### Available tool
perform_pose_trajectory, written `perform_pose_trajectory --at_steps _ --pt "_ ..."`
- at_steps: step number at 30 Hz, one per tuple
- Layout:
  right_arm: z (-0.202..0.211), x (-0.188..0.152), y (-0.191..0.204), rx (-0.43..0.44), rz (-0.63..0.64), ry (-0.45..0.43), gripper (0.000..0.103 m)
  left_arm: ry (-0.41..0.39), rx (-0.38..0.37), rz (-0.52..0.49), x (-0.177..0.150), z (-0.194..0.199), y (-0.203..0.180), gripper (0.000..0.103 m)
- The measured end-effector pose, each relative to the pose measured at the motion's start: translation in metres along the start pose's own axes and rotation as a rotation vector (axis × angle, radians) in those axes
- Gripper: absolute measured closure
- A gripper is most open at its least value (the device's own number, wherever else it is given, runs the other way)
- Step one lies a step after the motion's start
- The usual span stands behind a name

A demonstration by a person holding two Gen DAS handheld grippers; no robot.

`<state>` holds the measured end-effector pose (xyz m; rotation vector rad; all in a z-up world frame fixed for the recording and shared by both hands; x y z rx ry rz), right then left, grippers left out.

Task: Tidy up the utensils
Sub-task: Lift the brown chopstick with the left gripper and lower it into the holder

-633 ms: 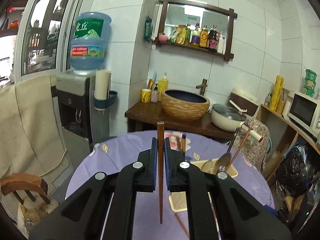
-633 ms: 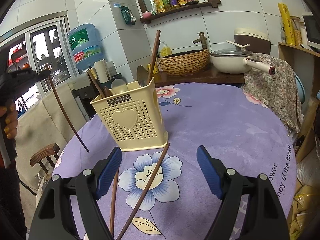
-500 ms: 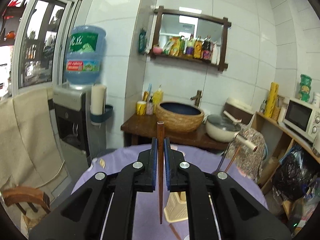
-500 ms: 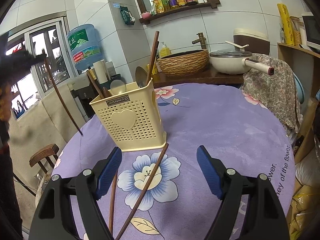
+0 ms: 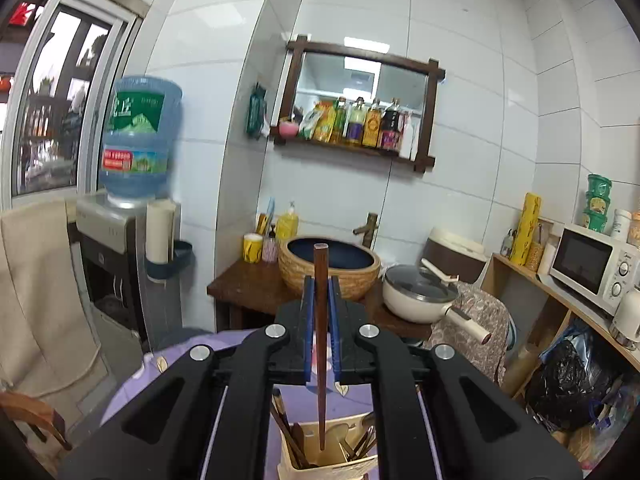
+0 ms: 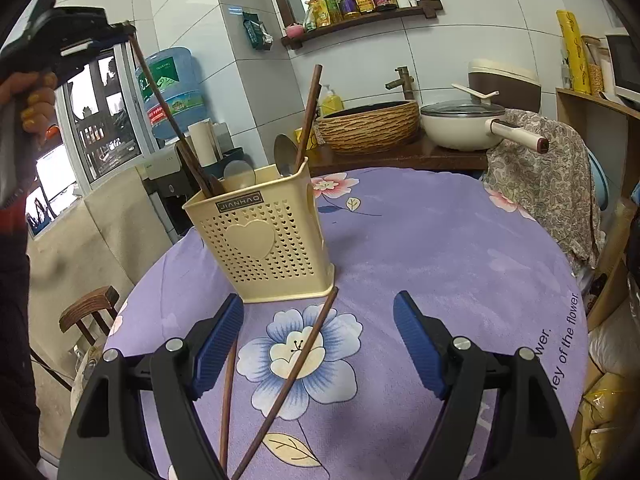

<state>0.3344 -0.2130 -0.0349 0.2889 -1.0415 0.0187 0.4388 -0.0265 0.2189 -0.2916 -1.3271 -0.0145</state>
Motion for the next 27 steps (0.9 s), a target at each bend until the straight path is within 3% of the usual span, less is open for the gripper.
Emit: perform_pose_trajectory --at_steps 13,20,23,24,25,27 --pt "-0.004 -0.004 0.0 0.008 -0.004 0.011 0.027 0.206 0.035 -0.04 -0.124 -0.063 0.001 0.096" --pt "-0.005 -0.005 -0.003 -0.006 -0.006 0.016 0.027 0.264 0.032 -0.066 -0.157 -0.074 0.003 0.096" --pt "-0.006 -0.006 -0.006 -0.012 -0.008 0.019 0.027 0.246 0.035 -0.083 -0.156 -0.066 0.002 0.095" --pt "-0.006 -0.006 -0.006 -0.014 -0.008 0.02 0.027 0.236 0.037 -0.09 -0.154 -0.062 0.002 0.092" --pt "-0.007 -0.006 -0.007 -0.015 -0.008 0.021 0.027 0.231 0.036 -0.09 -0.153 -0.057 0.002 0.082" --pt "-0.008 -0.005 -0.008 -0.018 -0.008 0.023 0.027 0.211 0.026 -0.066 -0.151 -0.044 0.006 0.038"
Point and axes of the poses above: each gripper's, at about its wrist camera, not at the fingertips, and z roughly against the way its jaws point, y to its left, x to its top, the point moved 7 cm from there along -z, roughly the way its jaws point, and after that the axes turned 2 degrees about z, right-handed, at the moved point
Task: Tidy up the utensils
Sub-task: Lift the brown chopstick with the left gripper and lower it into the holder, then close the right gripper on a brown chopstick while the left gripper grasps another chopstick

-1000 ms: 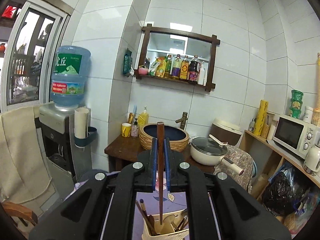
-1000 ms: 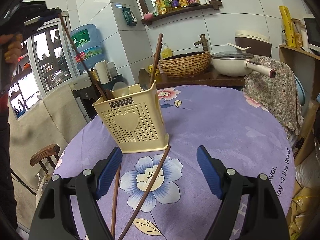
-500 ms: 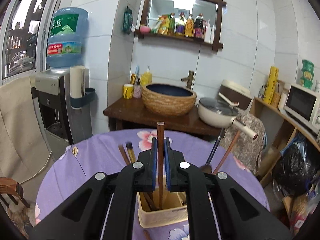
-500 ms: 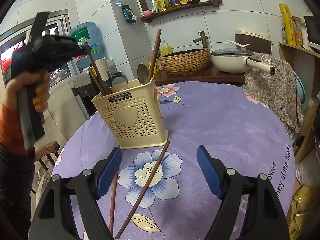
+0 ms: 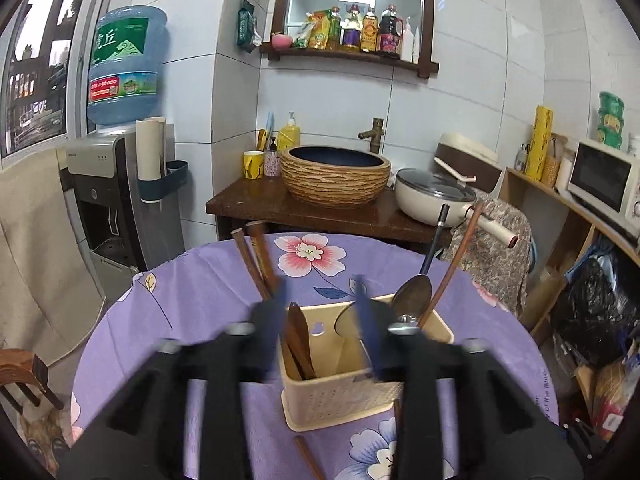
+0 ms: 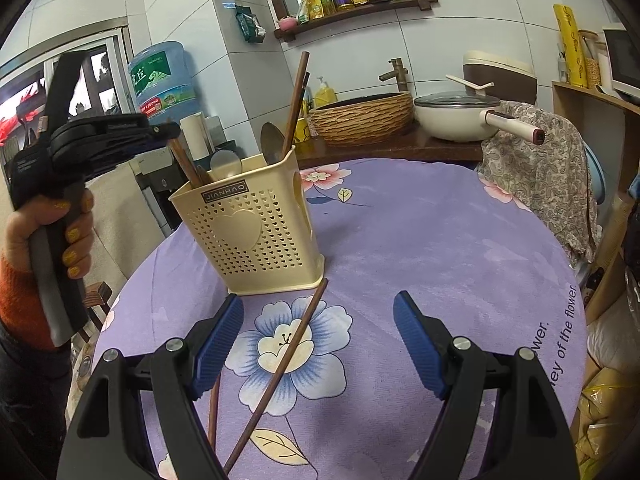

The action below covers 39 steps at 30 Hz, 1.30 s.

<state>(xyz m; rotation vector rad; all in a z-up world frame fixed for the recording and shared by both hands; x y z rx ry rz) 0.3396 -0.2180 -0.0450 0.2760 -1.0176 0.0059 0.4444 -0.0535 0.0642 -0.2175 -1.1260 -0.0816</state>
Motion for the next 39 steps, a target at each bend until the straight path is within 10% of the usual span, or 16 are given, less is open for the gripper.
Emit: perform_pose_trajectory --at_steps 6,15,39 --pt "-0.012 0.001 0.001 -0.017 0.017 0.027 0.027 -0.006 0.064 0.059 -0.028 0.029 0.027 0.032" --pt "-0.075 -0.014 0.026 -0.059 0.069 0.154 0.036 0.191 0.244 0.153 -0.125 0.008 0.086 0.031" --pt "-0.16 -0.026 0.009 -0.082 0.044 0.32 0.092 0.379 0.116 0.136 -0.182 -0.03 0.054 0.033"
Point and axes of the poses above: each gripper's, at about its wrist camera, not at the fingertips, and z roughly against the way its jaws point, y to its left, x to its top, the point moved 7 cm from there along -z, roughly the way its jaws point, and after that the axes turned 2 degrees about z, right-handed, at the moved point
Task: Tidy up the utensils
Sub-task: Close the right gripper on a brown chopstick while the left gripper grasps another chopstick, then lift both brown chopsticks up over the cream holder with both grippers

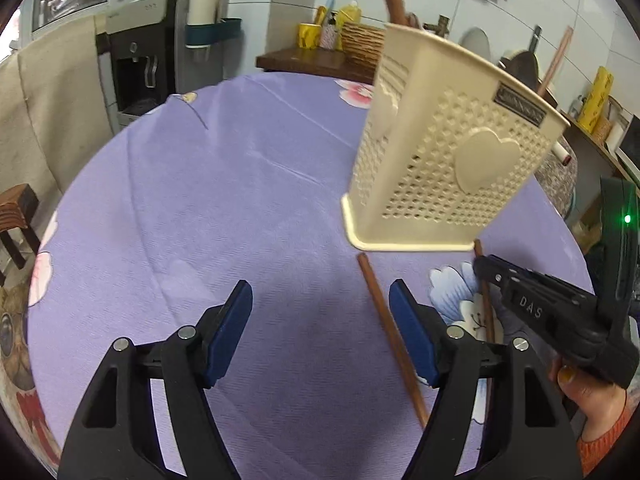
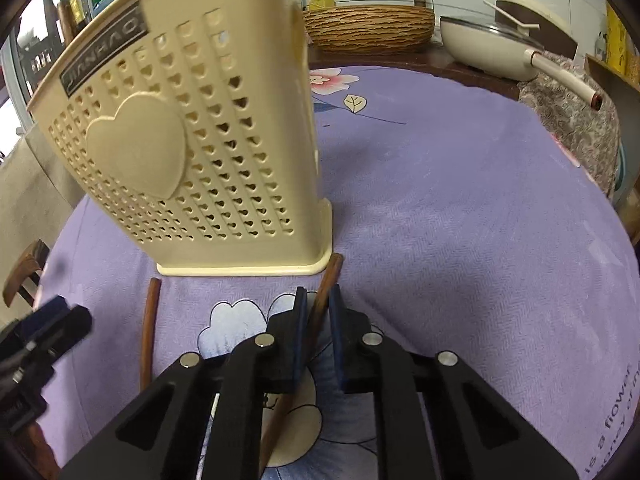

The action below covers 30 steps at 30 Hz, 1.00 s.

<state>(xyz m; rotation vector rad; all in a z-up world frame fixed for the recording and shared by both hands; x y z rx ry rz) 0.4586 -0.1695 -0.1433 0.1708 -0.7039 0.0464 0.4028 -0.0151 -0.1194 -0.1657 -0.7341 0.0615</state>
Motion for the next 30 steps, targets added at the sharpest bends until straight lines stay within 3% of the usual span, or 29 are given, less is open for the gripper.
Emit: perform_pose_trajectory --at_steps 4,6,11,18,23,30 --pt "0.001 0.001 -0.007 0.025 -0.027 0.003 0.092 0.041 -0.016 -0.035 -0.004 -0.017 -0.017 0.035" --pt "0.001 0.001 -0.01 0.033 -0.033 0.004 0.092 0.07 -0.016 -0.041 -0.006 -0.029 -0.021 0.044" --pt "0.003 0.003 -0.018 0.045 -0.05 0.001 0.092 0.076 0.01 -0.062 -0.001 -0.042 -0.027 0.054" --pt "0.008 -0.001 -0.01 0.044 -0.031 -0.009 0.092 0.046 0.046 -0.077 -0.001 -0.046 -0.032 0.091" --pt "0.016 -0.005 -0.001 0.045 -0.022 -0.025 0.092 0.048 0.033 -0.073 -0.005 -0.046 -0.034 0.094" --pt "0.037 -0.004 0.002 0.107 -0.045 -0.066 0.093 0.043 -0.041 -0.013 0.002 -0.033 -0.027 0.095"
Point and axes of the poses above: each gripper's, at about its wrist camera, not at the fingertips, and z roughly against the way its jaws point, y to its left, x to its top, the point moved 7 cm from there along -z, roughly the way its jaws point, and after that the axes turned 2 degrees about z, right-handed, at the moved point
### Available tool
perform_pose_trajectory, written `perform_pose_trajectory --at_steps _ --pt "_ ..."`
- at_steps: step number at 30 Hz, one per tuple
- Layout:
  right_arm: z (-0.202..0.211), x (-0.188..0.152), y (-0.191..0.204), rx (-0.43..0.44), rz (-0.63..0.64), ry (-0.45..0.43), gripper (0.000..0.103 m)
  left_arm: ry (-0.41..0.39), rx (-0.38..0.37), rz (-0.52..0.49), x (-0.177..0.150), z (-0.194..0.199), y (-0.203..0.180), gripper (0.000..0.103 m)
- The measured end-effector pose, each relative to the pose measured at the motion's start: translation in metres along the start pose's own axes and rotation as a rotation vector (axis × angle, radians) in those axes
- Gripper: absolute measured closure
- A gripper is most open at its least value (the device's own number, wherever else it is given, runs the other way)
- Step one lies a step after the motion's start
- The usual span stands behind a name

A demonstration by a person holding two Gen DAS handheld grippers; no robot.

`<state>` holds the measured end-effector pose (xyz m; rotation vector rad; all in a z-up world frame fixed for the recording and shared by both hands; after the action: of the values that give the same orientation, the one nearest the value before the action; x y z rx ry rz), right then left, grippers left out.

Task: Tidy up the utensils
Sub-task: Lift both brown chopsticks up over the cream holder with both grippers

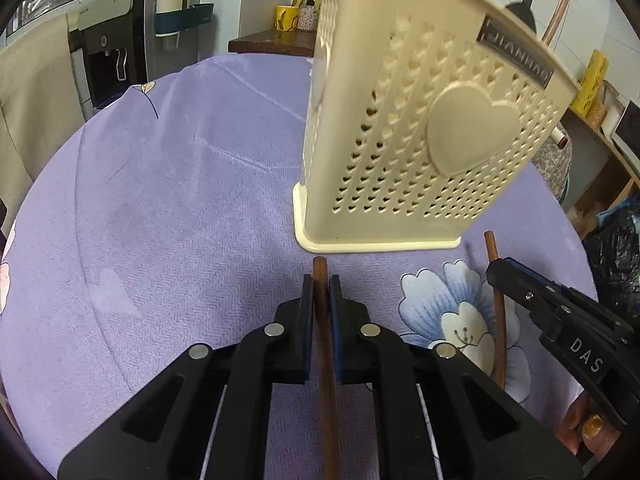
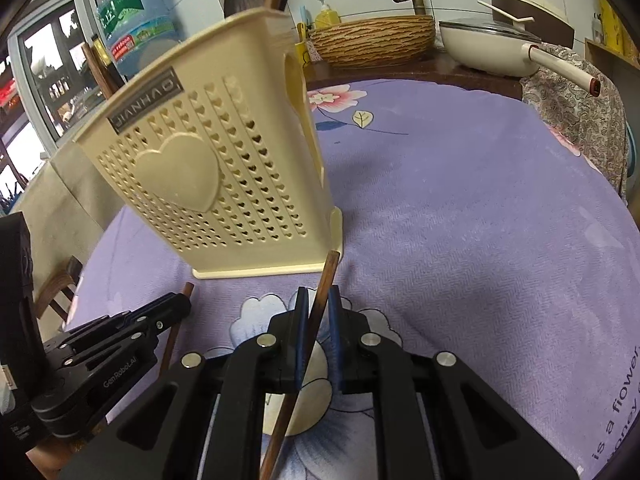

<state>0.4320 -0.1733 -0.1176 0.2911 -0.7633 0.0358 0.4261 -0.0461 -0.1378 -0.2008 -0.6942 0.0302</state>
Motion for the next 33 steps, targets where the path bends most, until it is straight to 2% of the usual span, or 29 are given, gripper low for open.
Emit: perform_pose_trajectory --at_steps 3,10,15,25,33 --pt "0.011 0.003 0.001 0.044 -0.019 -0.017 0.093 -0.025 -0.042 0.025 0.008 0.018 0.001 0.095" --pt "0.058 0.022 0.011 0.156 -0.041 -0.095 0.095 -0.145 -0.143 0.043 0.033 0.084 -0.002 0.096" --pt "0.104 0.035 0.033 0.197 0.034 -0.182 0.096 -0.221 -0.196 0.017 0.042 0.134 -0.011 0.096" --pt "0.178 0.042 0.059 0.257 0.176 -0.29 0.096 -0.29 -0.311 -0.028 0.044 0.203 -0.021 0.096" --pt "0.186 0.049 0.067 0.243 0.214 -0.305 0.096 -0.326 -0.299 -0.056 0.053 0.219 -0.026 0.096"
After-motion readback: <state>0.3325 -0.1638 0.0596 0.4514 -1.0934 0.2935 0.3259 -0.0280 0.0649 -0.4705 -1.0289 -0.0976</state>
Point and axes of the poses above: each gripper's, at about its wrist camera, not at the fingertips, and z roughly against the way its jaws point, y to its left, x to its top, the point moved 7 cm from there along -z, roughly the way its jaws point, and after that the axes turned 2 degrees about z, right-handed, at the moved point
